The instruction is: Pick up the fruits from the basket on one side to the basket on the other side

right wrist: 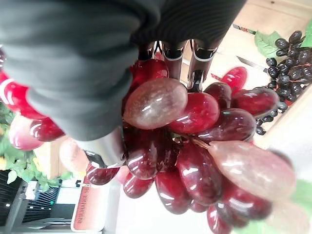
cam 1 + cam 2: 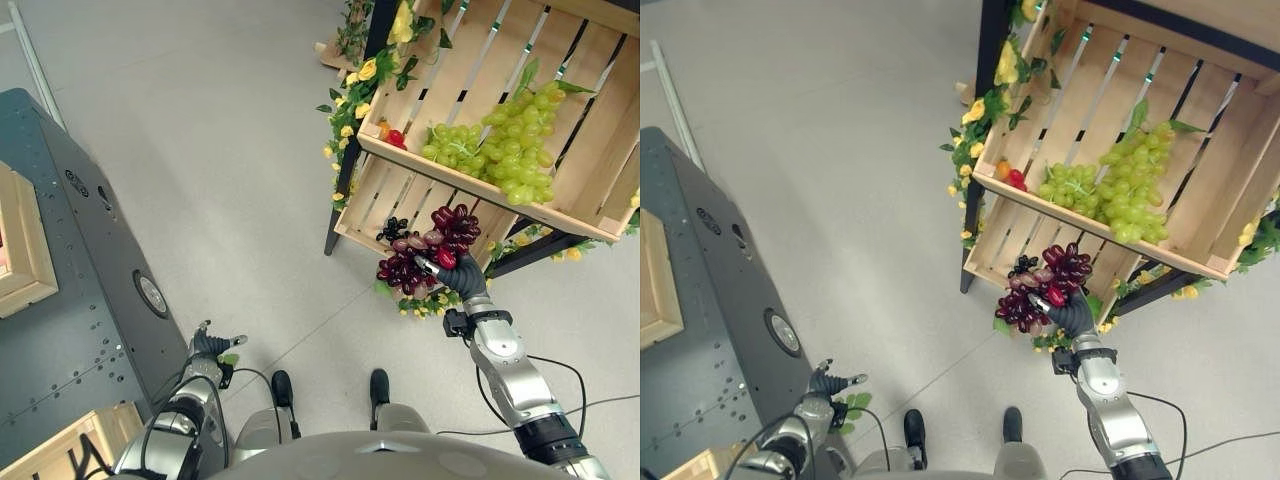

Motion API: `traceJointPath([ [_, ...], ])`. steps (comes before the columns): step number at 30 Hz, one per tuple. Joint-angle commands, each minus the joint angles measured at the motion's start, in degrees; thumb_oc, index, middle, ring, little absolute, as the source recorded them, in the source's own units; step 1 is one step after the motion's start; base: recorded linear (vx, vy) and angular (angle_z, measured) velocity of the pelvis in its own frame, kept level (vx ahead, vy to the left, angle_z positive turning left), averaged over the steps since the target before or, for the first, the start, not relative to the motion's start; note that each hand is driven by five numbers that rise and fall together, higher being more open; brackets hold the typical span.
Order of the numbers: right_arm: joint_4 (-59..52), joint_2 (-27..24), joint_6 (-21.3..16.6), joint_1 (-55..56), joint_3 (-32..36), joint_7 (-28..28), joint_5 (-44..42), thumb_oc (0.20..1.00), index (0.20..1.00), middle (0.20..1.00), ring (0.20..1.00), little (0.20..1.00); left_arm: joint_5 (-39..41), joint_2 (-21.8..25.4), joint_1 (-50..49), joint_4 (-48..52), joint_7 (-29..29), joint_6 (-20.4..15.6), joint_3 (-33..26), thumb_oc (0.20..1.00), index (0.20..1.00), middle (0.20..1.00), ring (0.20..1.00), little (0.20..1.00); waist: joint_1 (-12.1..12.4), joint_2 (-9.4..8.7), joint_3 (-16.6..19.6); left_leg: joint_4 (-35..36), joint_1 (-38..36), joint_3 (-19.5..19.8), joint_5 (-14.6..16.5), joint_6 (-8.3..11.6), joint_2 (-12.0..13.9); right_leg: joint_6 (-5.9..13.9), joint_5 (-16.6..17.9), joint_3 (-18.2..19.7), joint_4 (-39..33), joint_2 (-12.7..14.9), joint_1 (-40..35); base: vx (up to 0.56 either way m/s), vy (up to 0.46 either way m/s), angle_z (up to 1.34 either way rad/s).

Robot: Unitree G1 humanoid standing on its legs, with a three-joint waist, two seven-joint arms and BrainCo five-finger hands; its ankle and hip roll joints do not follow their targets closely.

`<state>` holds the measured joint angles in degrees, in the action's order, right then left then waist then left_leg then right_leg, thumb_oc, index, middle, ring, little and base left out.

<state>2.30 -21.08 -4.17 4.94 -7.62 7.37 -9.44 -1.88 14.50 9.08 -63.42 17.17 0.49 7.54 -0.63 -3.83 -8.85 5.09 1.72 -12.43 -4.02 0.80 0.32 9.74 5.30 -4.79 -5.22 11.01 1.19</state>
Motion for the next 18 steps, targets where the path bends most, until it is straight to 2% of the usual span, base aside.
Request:
traceJointPath([
  [1,-8.29,-1.91,-3.24,-1.95,4.85,0.07,0.07,0.200,0.200,0.200,0.200,0.200,-3.06,-1.26,-1.50,-5.10,-0.44,0.41,0.23,1.000,1.000,1.000,1.000,1.000,0.74,0.40,2.68,-0.85,-1.70,3.58,4.80,1.75,1.60,1.02,-0.21,0.53,0.22,-2.38,1.43,0.04,-0.017,-0.02],
  [4,-11.26,-3.13,-3.79,-1.05,6.88,0.61,-0.51,0.200,0.200,0.200,0.200,0.200,-4.97,-3.30,-3.90,-7.63,-0.51,1.36,0.11,1.000,1.000,1.000,1.000,1.000,1.16,0.19,2.90,-0.71,-2.59,3.81,4.99,2.10,2.02,0.83,-1.28,0.25,0.22,-2.85,0.57,0.05,-0.046,-0.01],
  [7,-12.88,-3.96,-3.93,-0.15,8.73,0.73,-1.12,0.200,0.200,0.200,0.200,0.200,-3.64,-4.10,-4.86,-8.62,-1.11,1.48,-1.10,1.000,1.000,1.000,1.000,1.000,1.42,0.07,2.94,-0.52,-2.79,4.22,4.78,2.37,2.37,0.64,-1.75,-0.09,0.22,-3.17,0.10,0.02,-0.045,0.06],
  [18,-16.36,-5.12,-4.92,-0.97,13.03,2.59,-3.12,0.200,0.200,0.200,0.200,0.200,-4.38,-3.53,-5.25,-7.36,-0.16,1.59,-0.68,1.000,1.000,1.000,1.000,1.000,1.74,-0.47,3.64,-0.11,-2.56,4.77,4.61,2.72,2.98,0.55,-2.38,-0.19,0.22,-3.76,-0.46,0.01,-0.012,0.05],
])
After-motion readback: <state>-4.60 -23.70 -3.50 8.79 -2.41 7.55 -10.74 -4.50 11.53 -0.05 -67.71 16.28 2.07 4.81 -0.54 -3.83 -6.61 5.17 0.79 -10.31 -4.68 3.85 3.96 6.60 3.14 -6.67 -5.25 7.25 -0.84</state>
